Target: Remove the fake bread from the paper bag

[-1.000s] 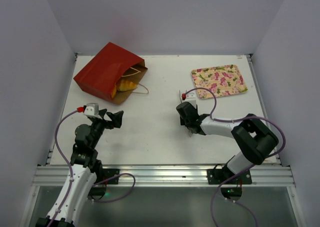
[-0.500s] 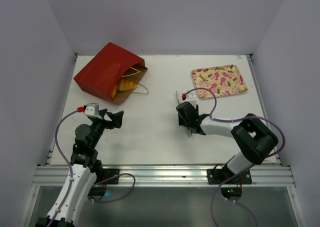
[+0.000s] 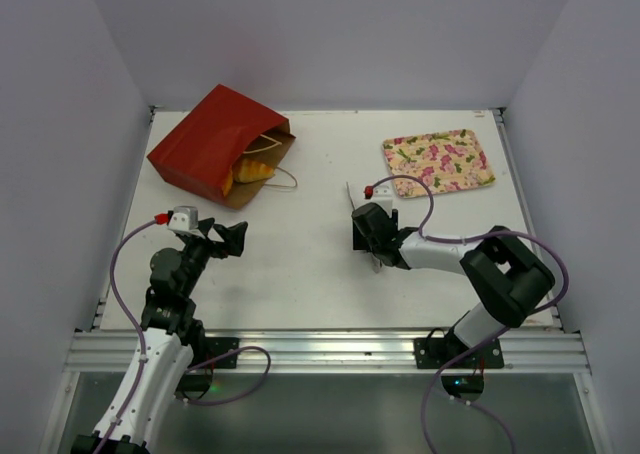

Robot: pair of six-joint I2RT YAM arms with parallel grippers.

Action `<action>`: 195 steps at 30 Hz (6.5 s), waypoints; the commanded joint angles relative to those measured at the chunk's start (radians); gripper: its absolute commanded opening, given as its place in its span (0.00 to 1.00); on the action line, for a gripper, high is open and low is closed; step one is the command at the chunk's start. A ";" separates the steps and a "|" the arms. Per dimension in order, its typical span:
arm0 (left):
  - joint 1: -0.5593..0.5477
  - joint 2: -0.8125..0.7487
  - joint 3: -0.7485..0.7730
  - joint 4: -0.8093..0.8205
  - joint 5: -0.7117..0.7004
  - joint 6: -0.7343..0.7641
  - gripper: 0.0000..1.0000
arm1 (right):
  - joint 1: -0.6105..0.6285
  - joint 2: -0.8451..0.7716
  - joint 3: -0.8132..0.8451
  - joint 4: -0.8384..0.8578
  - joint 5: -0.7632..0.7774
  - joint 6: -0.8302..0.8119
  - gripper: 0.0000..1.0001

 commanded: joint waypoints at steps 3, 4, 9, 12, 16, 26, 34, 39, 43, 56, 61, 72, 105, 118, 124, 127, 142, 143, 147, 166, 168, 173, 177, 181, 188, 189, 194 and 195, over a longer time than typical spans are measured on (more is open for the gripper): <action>-0.002 0.005 -0.003 0.051 0.024 0.003 1.00 | -0.009 0.009 0.012 -0.002 -0.014 0.039 0.66; -0.002 0.008 -0.003 0.051 0.024 0.003 1.00 | -0.012 0.009 0.010 -0.001 -0.017 0.042 0.67; -0.002 0.006 -0.003 0.053 0.024 0.003 1.00 | -0.044 0.011 -0.003 0.018 -0.072 0.056 0.66; -0.002 0.006 -0.003 0.053 0.025 0.003 1.00 | -0.047 0.012 -0.002 0.019 -0.079 0.054 0.65; -0.002 0.008 -0.003 0.051 0.025 0.003 1.00 | -0.050 0.023 0.003 0.019 -0.091 0.057 0.61; -0.002 0.006 -0.003 0.051 0.027 0.003 1.00 | -0.052 0.057 0.023 -0.008 -0.105 0.051 0.47; -0.002 0.005 -0.003 0.053 0.035 0.005 1.00 | -0.052 0.041 0.067 -0.088 -0.051 -0.001 0.32; -0.002 0.003 -0.003 0.053 0.038 0.005 1.00 | -0.049 -0.009 0.078 -0.105 -0.040 -0.016 0.31; -0.002 0.003 -0.003 0.054 0.038 0.006 1.00 | -0.049 -0.054 0.096 -0.137 -0.020 -0.044 0.28; -0.002 0.002 -0.003 0.054 0.045 0.006 1.00 | -0.050 -0.192 0.136 -0.117 -0.232 -0.143 0.29; -0.002 0.002 -0.003 0.056 0.054 0.006 1.00 | -0.049 -0.181 0.198 -0.128 -0.396 -0.165 0.30; -0.001 -0.001 -0.003 0.051 0.048 0.002 1.00 | -0.049 -0.088 0.317 -0.137 -0.563 -0.171 0.40; -0.002 0.005 0.000 0.053 0.030 0.000 1.00 | -0.061 0.188 0.667 -0.193 -0.664 -0.176 0.45; -0.001 0.270 0.300 -0.044 -0.104 -0.142 1.00 | -0.130 0.069 0.468 -0.075 -0.640 -0.216 0.44; -0.001 0.370 0.444 -0.016 -0.122 -0.100 1.00 | -0.144 0.029 0.400 -0.030 -0.639 -0.220 0.44; -0.002 0.486 0.571 -0.065 -0.104 -0.020 1.00 | -0.145 0.009 0.373 0.017 -0.638 -0.219 0.44; -0.194 0.887 1.101 -0.447 -0.100 0.414 1.00 | -0.144 -0.054 0.261 0.091 -0.615 -0.219 0.44; -0.194 0.890 1.109 -0.455 -0.108 0.428 1.00 | -0.144 -0.054 0.259 0.093 -0.615 -0.219 0.44; -0.206 0.911 1.117 -0.495 -0.154 0.531 1.00 | -0.145 -0.051 0.253 0.100 -0.609 -0.219 0.44; -0.375 1.200 1.210 -0.479 -0.476 0.683 0.96 | -0.144 -0.039 0.250 0.103 -0.605 -0.217 0.44; -0.381 1.238 1.236 -0.479 -0.519 0.684 0.95 | -0.145 -0.039 0.248 0.105 -0.606 -0.217 0.44; -0.397 1.267 1.276 -0.435 -0.588 0.712 0.94 | -0.144 -0.035 0.250 0.105 -0.605 -0.219 0.44; -0.401 1.310 1.301 -0.440 -0.620 0.730 0.88 | -0.144 -0.034 0.250 0.103 -0.602 -0.219 0.44; -0.401 1.321 1.311 -0.453 -0.607 0.726 0.65 | -0.144 -0.029 0.250 0.103 -0.603 -0.217 0.44; -0.403 1.323 1.324 -0.476 -0.527 0.727 0.00 | -0.145 -0.028 0.251 0.107 -0.605 -0.217 0.44; -0.403 1.320 1.324 -0.476 -0.501 0.729 0.00 | -0.144 -0.026 0.250 0.108 -0.606 -0.216 0.44; -0.406 1.289 1.313 -0.469 -0.346 0.743 0.00 | -0.144 -0.022 0.248 0.117 -0.626 -0.220 0.44; -0.407 1.283 1.311 -0.469 -0.334 0.746 0.00 | -0.144 -0.025 0.247 0.122 -0.631 -0.222 0.44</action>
